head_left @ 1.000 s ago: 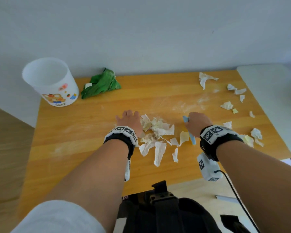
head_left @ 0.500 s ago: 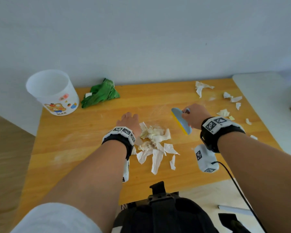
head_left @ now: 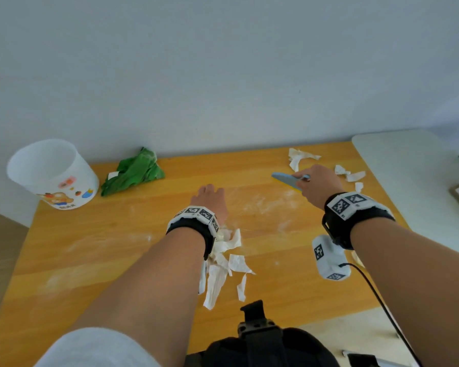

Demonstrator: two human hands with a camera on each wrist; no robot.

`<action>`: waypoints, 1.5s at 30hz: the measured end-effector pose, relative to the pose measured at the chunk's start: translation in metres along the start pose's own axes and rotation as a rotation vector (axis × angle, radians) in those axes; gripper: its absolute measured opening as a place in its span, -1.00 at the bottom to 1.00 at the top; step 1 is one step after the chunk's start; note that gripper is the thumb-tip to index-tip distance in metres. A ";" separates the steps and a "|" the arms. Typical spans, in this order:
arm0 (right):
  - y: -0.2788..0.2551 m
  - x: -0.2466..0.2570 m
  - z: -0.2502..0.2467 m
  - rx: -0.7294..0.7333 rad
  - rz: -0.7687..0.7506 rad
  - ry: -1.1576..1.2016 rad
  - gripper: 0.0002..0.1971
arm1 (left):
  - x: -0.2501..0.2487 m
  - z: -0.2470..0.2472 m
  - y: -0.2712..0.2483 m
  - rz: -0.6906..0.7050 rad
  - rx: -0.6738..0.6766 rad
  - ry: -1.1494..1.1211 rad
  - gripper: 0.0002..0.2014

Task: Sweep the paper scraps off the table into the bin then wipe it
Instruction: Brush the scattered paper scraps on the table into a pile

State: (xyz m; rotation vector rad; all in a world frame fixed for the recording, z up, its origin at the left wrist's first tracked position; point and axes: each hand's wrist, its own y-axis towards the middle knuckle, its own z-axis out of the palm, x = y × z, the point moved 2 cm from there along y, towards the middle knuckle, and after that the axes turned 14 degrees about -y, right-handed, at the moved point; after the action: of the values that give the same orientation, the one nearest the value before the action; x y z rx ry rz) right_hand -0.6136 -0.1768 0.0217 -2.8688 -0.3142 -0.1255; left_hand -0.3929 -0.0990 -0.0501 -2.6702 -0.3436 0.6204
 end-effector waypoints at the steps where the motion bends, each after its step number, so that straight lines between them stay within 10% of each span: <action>1: 0.006 -0.009 -0.004 -0.011 0.001 0.007 -0.72 | -0.009 -0.001 0.005 0.008 -0.007 0.000 -0.58; 26: 0.201 -0.109 -0.011 -0.073 -0.112 -0.155 -0.72 | -0.114 0.040 0.127 -0.134 0.038 -0.051 -0.53; 45: 0.168 -0.081 0.016 0.107 -0.231 -0.139 -0.73 | -0.092 0.038 0.109 -0.137 0.045 -0.064 -0.52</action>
State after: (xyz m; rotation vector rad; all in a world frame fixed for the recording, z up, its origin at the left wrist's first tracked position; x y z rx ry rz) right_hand -0.6544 -0.3475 -0.0428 -2.7315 -0.6592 0.0478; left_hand -0.4745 -0.2148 -0.0926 -2.5624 -0.5198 0.6641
